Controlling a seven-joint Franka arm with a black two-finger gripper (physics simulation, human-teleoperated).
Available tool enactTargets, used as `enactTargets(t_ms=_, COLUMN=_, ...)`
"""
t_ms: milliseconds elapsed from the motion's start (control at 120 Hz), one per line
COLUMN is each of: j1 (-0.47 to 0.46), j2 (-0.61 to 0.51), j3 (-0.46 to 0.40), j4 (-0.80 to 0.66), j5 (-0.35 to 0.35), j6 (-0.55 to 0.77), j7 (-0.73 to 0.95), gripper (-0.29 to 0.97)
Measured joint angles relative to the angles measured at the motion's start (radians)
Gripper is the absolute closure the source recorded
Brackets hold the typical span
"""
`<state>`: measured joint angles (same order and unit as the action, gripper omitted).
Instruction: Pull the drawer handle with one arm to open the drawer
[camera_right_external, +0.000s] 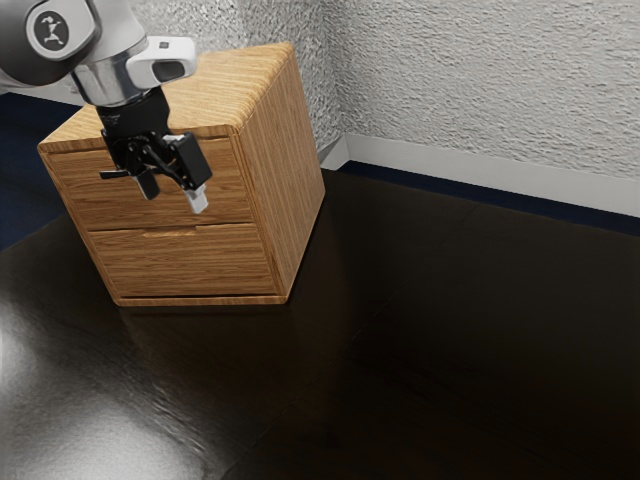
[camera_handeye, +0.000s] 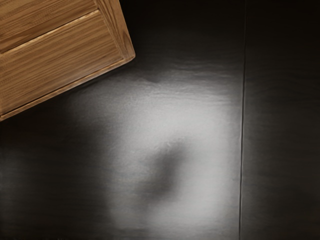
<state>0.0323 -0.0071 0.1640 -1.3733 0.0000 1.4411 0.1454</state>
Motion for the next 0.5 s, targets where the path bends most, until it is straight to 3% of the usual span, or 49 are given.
enactTargets(t_ms=250, j1=0.026, j2=0.0, j3=0.001, j4=0.005, j5=-0.001, j6=-0.002, j7=0.004, gripper=0.0)
enactTargets(t_ms=358, j1=0.039, j2=0.0, j3=-0.005, j4=0.196, j5=0.0, j6=-0.048, j7=0.004, gripper=0.0)
enactTargets(t_ms=500, j1=0.051, j2=0.008, j3=-0.008, j4=0.245, j5=-0.001, j6=-0.081, j7=-0.01, gripper=0.0)
